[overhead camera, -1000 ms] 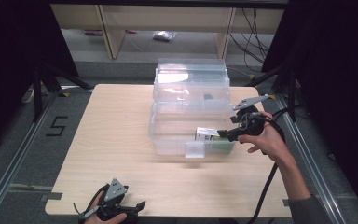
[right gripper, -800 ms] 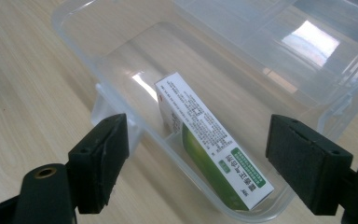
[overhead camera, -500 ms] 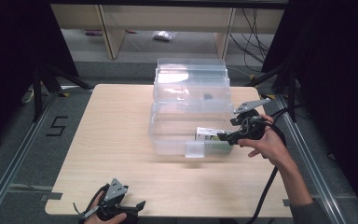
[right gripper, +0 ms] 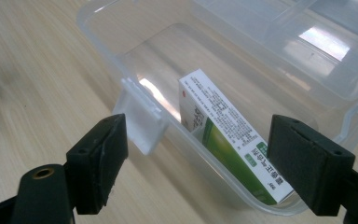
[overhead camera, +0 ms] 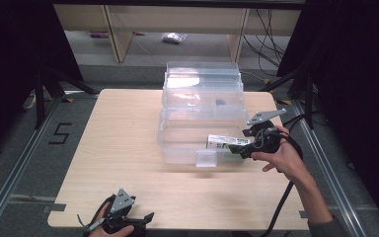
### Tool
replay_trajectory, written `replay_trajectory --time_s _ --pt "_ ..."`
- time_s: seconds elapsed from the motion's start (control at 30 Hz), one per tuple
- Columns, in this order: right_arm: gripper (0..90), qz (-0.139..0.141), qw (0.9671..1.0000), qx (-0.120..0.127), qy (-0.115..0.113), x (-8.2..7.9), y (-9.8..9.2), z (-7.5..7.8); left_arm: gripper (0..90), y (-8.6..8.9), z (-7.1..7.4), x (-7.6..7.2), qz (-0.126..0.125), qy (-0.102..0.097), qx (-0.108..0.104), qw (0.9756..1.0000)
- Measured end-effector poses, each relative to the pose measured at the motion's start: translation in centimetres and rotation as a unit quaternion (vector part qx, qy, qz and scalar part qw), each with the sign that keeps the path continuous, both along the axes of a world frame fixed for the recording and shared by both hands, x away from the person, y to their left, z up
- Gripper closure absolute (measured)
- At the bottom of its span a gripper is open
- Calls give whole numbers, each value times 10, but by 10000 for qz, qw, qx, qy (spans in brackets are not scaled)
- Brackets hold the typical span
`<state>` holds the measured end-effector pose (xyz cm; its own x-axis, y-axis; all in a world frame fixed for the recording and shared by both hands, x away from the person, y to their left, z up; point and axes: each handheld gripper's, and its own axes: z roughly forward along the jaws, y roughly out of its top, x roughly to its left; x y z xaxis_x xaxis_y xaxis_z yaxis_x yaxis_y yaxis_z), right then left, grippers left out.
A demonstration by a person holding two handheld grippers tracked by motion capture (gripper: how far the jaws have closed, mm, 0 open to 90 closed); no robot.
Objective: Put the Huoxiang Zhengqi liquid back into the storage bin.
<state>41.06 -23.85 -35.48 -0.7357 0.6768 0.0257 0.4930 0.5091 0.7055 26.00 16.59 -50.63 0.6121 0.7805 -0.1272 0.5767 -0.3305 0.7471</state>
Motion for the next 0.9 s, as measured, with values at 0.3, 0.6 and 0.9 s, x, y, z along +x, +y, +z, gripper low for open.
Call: replay_trajectory --time_s 0.3,0.6,0.9 --pt "203 37 9999 149 37 -10 0 -1 151 -1 1 -1 -5 17 -20 10000" --pt "169 -93 9994 285 -144 -20 0 -7 151 -1 1 -1 -17 23 -29 10000" --pt "170 -34 9992 381 -149 -31 -2 -15 151 -1 0 0 -31 -10 12 10000"
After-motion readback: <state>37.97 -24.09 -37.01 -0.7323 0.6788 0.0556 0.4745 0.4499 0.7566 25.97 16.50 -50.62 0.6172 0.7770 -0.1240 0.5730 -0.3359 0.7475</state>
